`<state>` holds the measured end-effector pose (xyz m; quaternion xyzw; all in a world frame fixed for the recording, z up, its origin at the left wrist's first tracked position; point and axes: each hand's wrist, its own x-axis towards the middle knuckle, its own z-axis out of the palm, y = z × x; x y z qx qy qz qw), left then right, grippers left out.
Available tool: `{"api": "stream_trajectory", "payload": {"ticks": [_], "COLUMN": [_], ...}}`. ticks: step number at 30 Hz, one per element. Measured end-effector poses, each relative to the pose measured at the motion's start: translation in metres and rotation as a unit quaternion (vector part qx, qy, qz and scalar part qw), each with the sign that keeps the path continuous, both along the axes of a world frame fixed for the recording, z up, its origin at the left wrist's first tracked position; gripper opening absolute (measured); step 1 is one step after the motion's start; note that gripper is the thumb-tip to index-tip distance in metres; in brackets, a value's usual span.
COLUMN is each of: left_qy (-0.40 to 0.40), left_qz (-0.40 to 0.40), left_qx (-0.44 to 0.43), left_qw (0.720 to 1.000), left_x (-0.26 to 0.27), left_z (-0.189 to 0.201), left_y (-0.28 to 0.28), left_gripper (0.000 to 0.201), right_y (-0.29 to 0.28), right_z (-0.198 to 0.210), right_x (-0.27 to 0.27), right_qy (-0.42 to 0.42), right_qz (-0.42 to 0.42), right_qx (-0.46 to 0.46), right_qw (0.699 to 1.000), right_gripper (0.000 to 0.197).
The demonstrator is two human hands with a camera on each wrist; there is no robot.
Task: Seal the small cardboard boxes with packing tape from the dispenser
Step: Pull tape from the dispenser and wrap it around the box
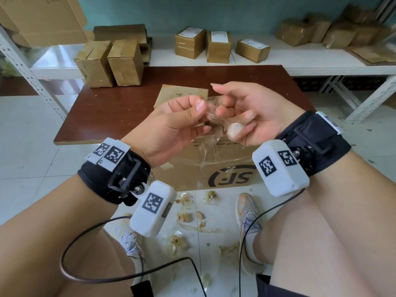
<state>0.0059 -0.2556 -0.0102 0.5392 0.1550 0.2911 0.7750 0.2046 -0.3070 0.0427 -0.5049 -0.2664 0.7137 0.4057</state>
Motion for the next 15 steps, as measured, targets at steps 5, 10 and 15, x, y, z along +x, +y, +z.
{"api": "stream_trajectory", "payload": {"ticks": [5,10,15], "left_qy": [0.0,-0.016,-0.008], "left_qz": [0.003,-0.001,-0.005], "left_qx": [0.026,0.007,-0.017], "left_qw": [1.0,1.0,1.0], "left_x": [0.003,0.006,-0.006], "left_z": [0.0,0.001,0.015], "left_y": [0.002,-0.001,0.002], "left_gripper": [0.019,0.02,0.017], "right_y": [0.001,0.0,-0.008], "right_z": [0.001,0.0,0.007], "right_x": [0.003,0.007,0.014], "right_qy": [-0.02,-0.064,-0.13], "right_qz": [0.058,0.086,0.149], "right_qx": [-0.002,0.0,-0.006], "right_qw": [0.998,0.994,0.98], "right_gripper": [0.037,0.043,0.044]}}
